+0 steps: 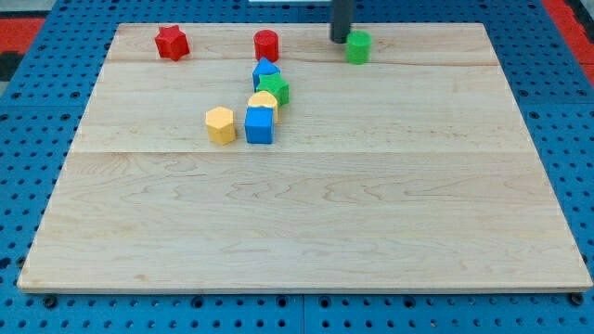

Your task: Move the yellow heart close to the red star

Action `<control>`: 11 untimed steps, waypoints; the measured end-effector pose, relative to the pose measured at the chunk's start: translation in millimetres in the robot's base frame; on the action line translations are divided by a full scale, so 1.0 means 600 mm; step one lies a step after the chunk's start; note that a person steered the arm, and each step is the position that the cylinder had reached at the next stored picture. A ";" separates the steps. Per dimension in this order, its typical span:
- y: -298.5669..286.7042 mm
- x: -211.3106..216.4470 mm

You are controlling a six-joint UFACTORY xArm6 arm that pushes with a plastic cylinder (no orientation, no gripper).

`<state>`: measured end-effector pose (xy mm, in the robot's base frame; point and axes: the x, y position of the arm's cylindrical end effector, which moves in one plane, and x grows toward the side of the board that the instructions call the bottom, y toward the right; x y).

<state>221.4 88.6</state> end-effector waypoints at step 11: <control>-0.408 0.126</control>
